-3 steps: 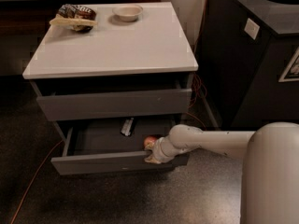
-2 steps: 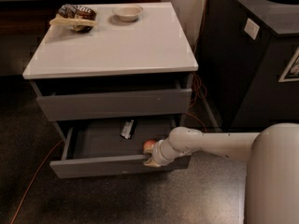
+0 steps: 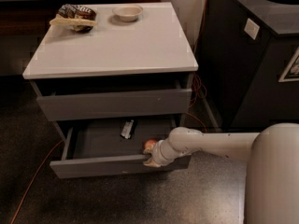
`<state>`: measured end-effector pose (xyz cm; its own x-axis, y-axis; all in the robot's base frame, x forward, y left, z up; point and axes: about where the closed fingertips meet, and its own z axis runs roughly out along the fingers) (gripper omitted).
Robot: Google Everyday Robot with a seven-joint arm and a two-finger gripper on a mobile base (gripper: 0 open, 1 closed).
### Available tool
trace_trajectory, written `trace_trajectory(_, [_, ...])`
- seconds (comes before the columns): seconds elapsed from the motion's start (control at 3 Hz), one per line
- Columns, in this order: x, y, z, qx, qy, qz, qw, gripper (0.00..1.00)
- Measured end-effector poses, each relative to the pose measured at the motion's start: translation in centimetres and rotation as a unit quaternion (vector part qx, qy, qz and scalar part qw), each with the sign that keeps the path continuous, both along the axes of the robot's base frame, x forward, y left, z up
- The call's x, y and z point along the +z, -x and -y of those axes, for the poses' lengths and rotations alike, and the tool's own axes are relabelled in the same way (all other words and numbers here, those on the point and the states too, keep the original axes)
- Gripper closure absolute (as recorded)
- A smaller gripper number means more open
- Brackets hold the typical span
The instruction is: Pick rxbar blueberry from middle drawer and place on counter
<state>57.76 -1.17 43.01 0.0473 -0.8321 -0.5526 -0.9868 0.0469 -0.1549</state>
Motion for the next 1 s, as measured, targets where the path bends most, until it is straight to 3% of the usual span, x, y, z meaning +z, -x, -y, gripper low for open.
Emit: trace_trajectory(1.0, [-0.20, 0.34, -0.06, 0.001, 0.000, -0.002, 1.0000, 0.98])
